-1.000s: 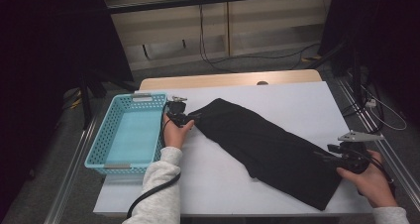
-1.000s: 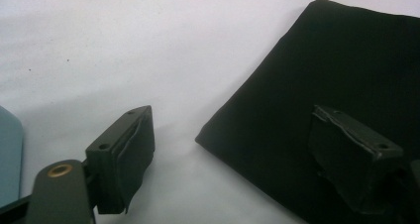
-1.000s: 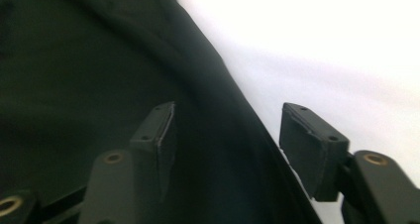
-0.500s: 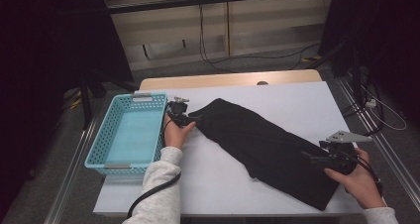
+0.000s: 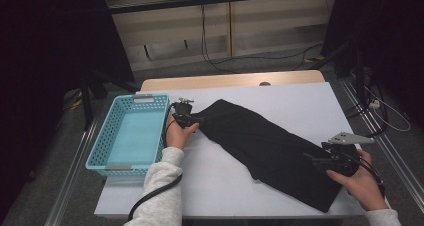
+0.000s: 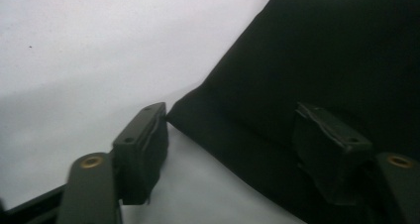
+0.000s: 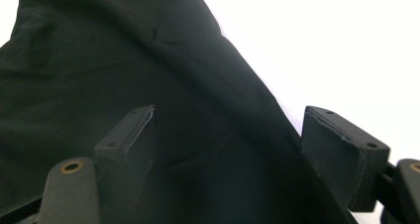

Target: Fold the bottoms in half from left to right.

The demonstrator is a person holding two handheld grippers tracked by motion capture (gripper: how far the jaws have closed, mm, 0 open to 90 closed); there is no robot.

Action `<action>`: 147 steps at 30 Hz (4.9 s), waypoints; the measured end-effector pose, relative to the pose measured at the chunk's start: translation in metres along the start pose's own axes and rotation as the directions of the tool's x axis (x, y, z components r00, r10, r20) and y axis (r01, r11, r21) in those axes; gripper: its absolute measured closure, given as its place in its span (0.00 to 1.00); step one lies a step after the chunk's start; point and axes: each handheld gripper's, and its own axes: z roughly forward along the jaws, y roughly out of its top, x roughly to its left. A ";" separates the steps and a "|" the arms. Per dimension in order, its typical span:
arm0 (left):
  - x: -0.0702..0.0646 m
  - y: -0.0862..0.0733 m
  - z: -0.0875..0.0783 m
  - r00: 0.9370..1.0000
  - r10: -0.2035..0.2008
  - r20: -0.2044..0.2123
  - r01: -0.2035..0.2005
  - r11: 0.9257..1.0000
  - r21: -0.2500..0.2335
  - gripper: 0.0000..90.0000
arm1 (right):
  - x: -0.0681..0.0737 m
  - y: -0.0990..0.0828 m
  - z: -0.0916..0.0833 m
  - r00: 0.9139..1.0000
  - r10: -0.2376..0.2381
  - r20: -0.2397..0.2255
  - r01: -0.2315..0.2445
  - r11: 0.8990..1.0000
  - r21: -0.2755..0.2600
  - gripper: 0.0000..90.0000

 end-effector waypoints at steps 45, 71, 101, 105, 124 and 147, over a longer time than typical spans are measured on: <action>0.002 0.035 -0.028 0.982 -0.172 0.077 0.172 0.985 0.010 0.93 | -0.004 0.002 -0.005 1.000 0.017 -0.006 -0.017 1.000 -0.025 0.22; 0.028 0.051 -0.050 0.987 -0.160 -0.015 0.159 0.987 -0.026 0.93 | -0.002 0.003 -0.002 1.000 0.014 -0.012 -0.014 0.999 -0.029 0.21; -0.057 0.008 -0.030 0.959 0.082 0.272 -0.072 0.996 -0.047 0.93 | 0.005 0.005 0.003 1.000 -0.007 -0.025 0.007 1.000 -0.018 0.21; -0.059 0.009 -0.032 0.954 0.092 0.284 -0.076 0.995 -0.067 0.93 | 0.005 0.004 0.004 1.000 -0.004 -0.023 0.004 1.000 -0.014 0.21; -0.081 0.005 -0.036 0.912 0.168 0.374 -0.149 0.986 -0.080 0.93 | 0.008 0.006 0.004 1.000 -0.015 -0.027 0.014 1.000 -0.018 0.21; -0.096 0.001 -0.037 0.887 0.210 0.412 -0.195 0.978 -0.078 0.93 | 0.009 0.007 0.005 0.999 -0.017 -0.028 0.016 1.000 -0.021 0.21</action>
